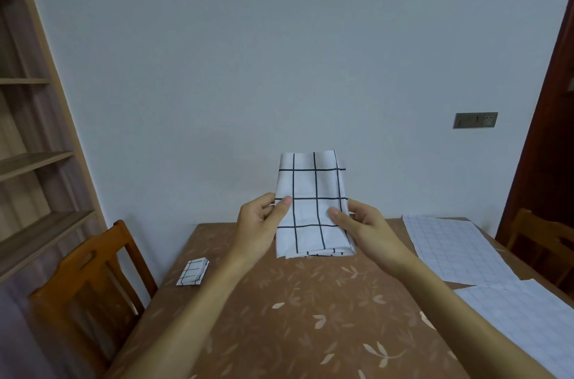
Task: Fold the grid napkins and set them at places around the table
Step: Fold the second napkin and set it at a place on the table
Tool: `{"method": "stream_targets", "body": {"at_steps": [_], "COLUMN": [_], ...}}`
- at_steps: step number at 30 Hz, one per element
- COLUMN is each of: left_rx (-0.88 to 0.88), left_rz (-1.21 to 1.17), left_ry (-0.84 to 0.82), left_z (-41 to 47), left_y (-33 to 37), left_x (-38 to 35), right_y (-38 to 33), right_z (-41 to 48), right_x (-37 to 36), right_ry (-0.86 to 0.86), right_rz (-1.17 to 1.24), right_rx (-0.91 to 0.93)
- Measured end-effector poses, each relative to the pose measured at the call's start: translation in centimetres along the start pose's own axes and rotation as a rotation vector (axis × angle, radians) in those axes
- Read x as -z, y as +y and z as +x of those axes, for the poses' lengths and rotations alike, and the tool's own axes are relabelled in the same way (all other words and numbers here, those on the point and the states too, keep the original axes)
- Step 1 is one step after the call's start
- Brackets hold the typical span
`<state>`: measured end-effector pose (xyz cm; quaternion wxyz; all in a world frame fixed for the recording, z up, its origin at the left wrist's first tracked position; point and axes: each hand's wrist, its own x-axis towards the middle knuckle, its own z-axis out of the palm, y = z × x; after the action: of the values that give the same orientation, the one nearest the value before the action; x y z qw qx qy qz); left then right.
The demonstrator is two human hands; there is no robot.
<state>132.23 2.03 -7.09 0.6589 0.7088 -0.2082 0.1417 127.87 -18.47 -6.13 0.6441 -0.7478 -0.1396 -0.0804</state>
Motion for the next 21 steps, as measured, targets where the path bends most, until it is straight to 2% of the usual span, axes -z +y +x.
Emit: {"method": "stream_targets", "body": {"at_steps": [4, 9, 13, 18, 21], "left_rx": [0.046, 0.127, 0.187, 0.100, 0.004], "left_rz": [-0.014, -0.190, -0.229, -0.195, -0.031], "left_ry": [-0.050, -0.025, -0.044, -0.065, -0.023], "left_z": [-0.4, 0.1, -0.5, -1.1, -1.5], "left_y": [0.9, 0.2, 1.1, 1.1, 1.3], "left_x": [0.4, 0.9, 0.7, 0.8, 0.5], "right_y": [-0.1, -0.2, 0.1, 0.3, 0.4], "right_z": [0.0, 0.1, 0.5, 0.4, 0.4], "right_x": [0.2, 0.0, -0.1, 0.0, 0.1], "right_ry": [-0.059, -0.050, -0.056, -0.028, -0.015], "right_rz": [0.126, 0.390, 0.445, 0.540, 0.510], "right_rx": [-0.063, -0.145, -0.169, -0.239, -0.276]}}
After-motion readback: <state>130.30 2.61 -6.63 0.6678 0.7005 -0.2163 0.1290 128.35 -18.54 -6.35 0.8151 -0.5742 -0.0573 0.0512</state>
